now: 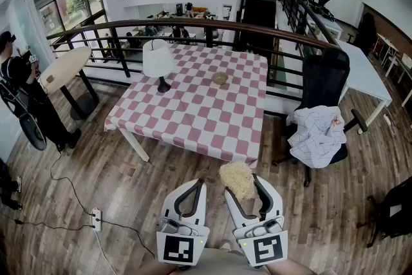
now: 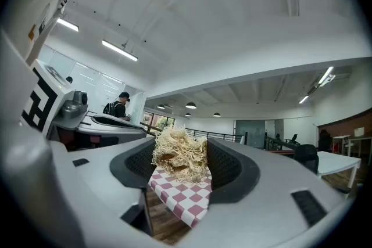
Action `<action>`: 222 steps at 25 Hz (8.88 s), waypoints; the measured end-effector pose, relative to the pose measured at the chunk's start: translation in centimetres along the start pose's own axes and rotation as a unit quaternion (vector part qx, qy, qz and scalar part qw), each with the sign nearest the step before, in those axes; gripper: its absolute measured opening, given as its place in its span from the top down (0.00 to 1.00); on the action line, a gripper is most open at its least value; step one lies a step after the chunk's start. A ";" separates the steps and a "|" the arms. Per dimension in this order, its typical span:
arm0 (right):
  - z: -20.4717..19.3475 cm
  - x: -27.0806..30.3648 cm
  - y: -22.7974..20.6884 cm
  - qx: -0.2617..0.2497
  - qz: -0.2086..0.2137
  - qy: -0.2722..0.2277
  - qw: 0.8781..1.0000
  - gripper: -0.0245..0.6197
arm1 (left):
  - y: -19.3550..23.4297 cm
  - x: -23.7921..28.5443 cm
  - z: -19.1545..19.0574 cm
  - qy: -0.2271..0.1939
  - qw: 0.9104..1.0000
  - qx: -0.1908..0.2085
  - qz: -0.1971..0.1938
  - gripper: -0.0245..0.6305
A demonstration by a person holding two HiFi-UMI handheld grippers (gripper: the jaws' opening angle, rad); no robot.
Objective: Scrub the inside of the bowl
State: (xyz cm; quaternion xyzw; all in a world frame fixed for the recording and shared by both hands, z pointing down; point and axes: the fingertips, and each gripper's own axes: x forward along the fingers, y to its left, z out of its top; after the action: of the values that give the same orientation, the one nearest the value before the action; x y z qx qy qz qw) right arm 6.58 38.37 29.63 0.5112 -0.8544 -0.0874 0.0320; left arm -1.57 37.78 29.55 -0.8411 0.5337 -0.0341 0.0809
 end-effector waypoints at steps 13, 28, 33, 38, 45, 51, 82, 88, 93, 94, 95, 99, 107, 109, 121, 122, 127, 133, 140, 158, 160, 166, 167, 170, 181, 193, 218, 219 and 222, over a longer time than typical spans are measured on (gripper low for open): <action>-0.7 -1.0 -2.5 0.001 -0.013 0.000 1.000 0.57 | -2.8 1.3 0.2 -0.004 1.000 0.026 -0.010 0.94; -2.3 -2.0 -6.4 0.005 0.001 -0.010 1.000 0.57 | -6.1 3.3 -0.6 0.006 1.000 0.006 0.012 0.94; -2.1 -1.6 -8.5 0.011 -0.011 -0.032 0.999 0.57 | -5.7 4.3 -0.6 0.003 1.000 0.002 0.026 0.94; -3.0 -0.6 -9.2 0.013 -0.008 -0.038 0.999 0.57 | -5.4 5.4 -1.3 0.001 1.000 0.007 0.026 0.94; -4.9 1.9 -8.7 0.014 0.001 -0.030 0.999 0.57 | -4.5 7.3 -2.8 -0.001 1.000 0.010 0.015 0.94; -5.7 5.0 -9.1 0.006 0.000 -0.021 1.000 0.57 | -2.2 9.7 -3.6 -0.004 1.000 0.000 0.013 0.94; -6.7 37.0 -13.5 -0.004 -0.043 0.045 0.998 0.57 | 20.2 33.9 -8.5 0.045 0.997 -0.003 -0.060 0.94; -7.3 42.1 -15.0 -0.006 -0.064 0.051 0.997 0.57 | 23.5 38.0 -9.4 0.045 0.996 -0.015 -0.077 0.94; -7.4 44.5 -16.9 -0.010 -0.085 0.046 0.995 0.57 | 25.2 40.8 -10.2 0.057 0.996 -0.013 -0.075 0.94; -7.5 44.5 -17.3 -0.013 -0.090 0.046 0.995 0.57 | 25.3 41.2 -10.4 0.059 0.995 -0.016 -0.073 0.94; -7.7 44.5 -17.7 -0.016 -0.094 0.050 0.994 0.57 | 25.4 41.5 -10.7 0.061 0.995 -0.023 -0.073 0.94; -8.2 45.3 -19.1 -0.015 -0.095 0.052 0.994 0.57 | 25.4 43.3 -10.8 0.056 0.995 -0.029 -0.076 0.94; -8.6 46.2 -20.7 -0.007 -0.068 0.043 0.997 0.57 | 24.3 44.5 -9.9 0.045 0.997 -0.030 -0.059 0.94; -9.3 46.2 -20.9 -0.006 -0.061 0.053 0.997 0.57 | 24.2 45.0 -9.8 0.041 0.997 -0.039 -0.055 0.94; -10.7 48.6 -24.7 0.035 -0.047 0.044 0.997 0.57 | 25.5 49.9 -12.6 0.066 0.994 -0.088 -0.021 0.93; -10.9 49.0 -25.1 0.034 -0.048 0.043 0.997 0.57 | 25.6 50.5 -12.9 0.065 0.994 -0.081 -0.021 0.93; -12.8 51.5 -27.3 0.034 -0.060 0.045 0.997 0.57 | 25.9 54.0 -14.7 0.069 0.994 -0.074 -0.032 0.88; -15.8 54.3 -30.0 0.055 -0.074 0.050 0.994 0.57 | 26.9 58.6 -18.7 0.095 0.991 -0.091 -0.034 0.85; -19.4 56.5 -31.9 0.064 -0.090 0.063 0.992 0.57 | 28.3 64.1 -24.4 0.152 0.977 -0.145 -0.035 0.81; -29.2 61.6 -33.9 0.062 -0.127 0.101 0.985 0.57 | 27.4 72.8 -38.8 0.234 0.946 -0.223 -0.034 0.78; -30.4 61.9 -34.1 0.072 -0.131 0.110 0.983 0.57 | 27.2 73.7 -40.2 0.242 0.943 -0.225 -0.036 0.78; -33.8 62.0 -34.4 0.090 -0.139 0.130 0.977 0.57 | 26.3 75.2 -43.5 0.266 0.925 -0.267 -0.043 0.77; -34.3 62.0 -34.5 0.092 -0.141 0.133 0.977 0.57 | 26.2 75.3 -44.0 0.271 0.923 -0.270 -0.041 0.77; -35.6 62.5 -34.8 0.096 -0.140 0.142 0.975 0.57 | 25.7 75.5 -45.7 0.289 0.915 -0.279 -0.037 0.77; -38.0 64.0 -35.1 0.117 -0.136 0.154 0.972 0.57 | 25.2 76.6 -47.8 0.312 0.901 -0.299 -0.034 0.82; -39.1 62.2 -35.0 0.129 -0.142 0.167 0.967 0.57 | 24.6 75.5 -47.9 0.320 0.900 -0.291 -0.058 0.93; -12.3 54.3 -30.0 0.062 -0.059 0.012 0.996 0.57 | 27.8 62.2 -17.6 0.129 0.957 -0.242 -0.095 0.94; -10.9 53.7 -29.6 0.059 -0.056 0.002 0.997 0.57 | 27.7 61.1 -16.0 0.117 0.956 -0.249 -0.101 0.94; -7.1 51.5 -28.2 0.052 -0.043 -0.025 0.997 0.57 | 27.7 57.9 -11.8 0.087 0.963 -0.231 -0.103 0.94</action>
State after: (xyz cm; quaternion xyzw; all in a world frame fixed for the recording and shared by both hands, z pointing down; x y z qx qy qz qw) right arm 7.59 -20.77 29.67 0.5459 -0.8357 -0.0569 -0.0195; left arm -3.24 -27.23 34.72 -0.8812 0.4422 0.0091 -0.1666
